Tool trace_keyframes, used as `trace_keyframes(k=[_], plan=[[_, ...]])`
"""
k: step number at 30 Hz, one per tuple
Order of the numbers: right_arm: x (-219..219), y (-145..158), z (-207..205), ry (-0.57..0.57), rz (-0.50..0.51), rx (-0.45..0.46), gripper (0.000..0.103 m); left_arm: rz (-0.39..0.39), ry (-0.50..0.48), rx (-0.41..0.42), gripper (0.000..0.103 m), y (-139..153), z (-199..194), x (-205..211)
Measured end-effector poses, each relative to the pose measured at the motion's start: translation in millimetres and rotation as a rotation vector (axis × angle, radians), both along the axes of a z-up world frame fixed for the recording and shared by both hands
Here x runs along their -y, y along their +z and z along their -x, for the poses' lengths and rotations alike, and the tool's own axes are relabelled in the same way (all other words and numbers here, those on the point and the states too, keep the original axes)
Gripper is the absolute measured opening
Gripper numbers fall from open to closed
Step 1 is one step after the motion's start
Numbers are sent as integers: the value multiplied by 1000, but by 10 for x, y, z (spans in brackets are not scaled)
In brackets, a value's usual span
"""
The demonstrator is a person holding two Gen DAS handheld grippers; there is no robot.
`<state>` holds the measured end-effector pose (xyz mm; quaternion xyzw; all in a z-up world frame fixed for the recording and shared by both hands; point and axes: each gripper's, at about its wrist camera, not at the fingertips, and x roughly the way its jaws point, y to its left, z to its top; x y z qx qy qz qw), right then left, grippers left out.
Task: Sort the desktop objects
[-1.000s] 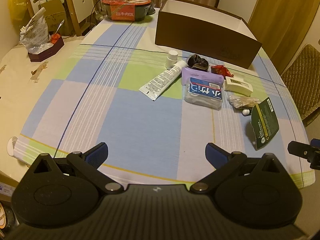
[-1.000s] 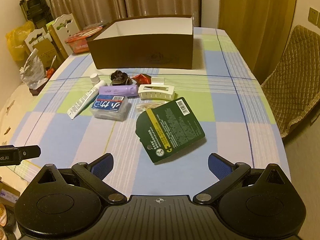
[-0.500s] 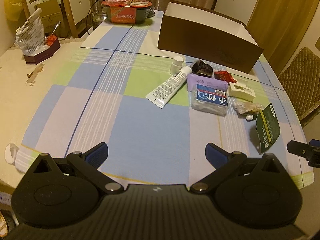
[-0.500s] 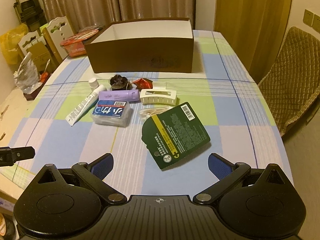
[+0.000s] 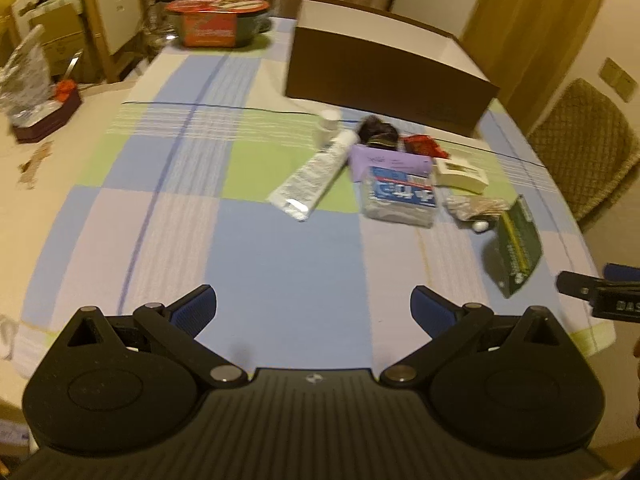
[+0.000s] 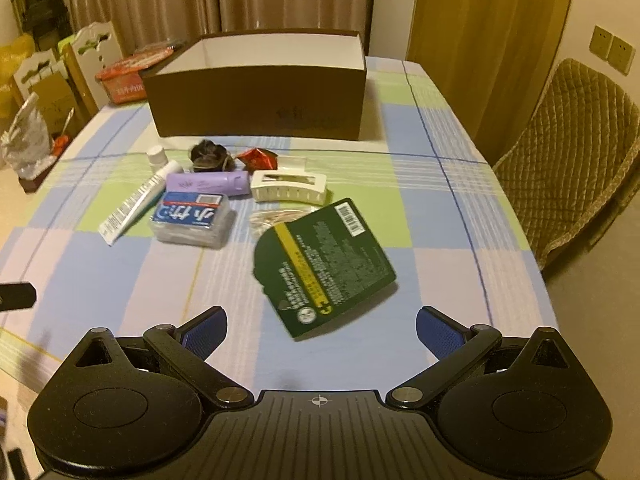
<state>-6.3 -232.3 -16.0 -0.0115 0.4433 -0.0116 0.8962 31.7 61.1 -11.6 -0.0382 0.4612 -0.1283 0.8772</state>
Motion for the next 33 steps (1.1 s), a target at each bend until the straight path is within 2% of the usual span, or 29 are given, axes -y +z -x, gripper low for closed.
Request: trace_keyframes(k=[3, 5, 9, 14, 16, 22, 26, 33], plan=[[110, -24, -67, 15, 23, -7, 103, 44, -46, -3, 99, -22, -61, 127], [193, -57, -126, 26, 40, -14, 103, 66, -79, -8, 92, -48, -97, 239], [356, -166, -267, 69, 61, -44, 103, 100, -140, -17, 89, -108, -193, 517], [577, -277, -440, 128, 59, -68, 103, 138, -211, -48, 72, -190, -344, 915], [671, -325, -498, 143, 47, -79, 103, 149, -239, -61, 68, -230, -411, 1080], [863, -457, -568, 223, 73, -108, 103, 188, -319, -87, 62, -318, -653, 1489], [994, -544, -584, 227, 92, -116, 103, 214, -381, -78, 62, -360, -809, 1700], [1106, -609, -620, 246, 49, -119, 103, 213, -493, -93, 62, -455, -1023, 1895]])
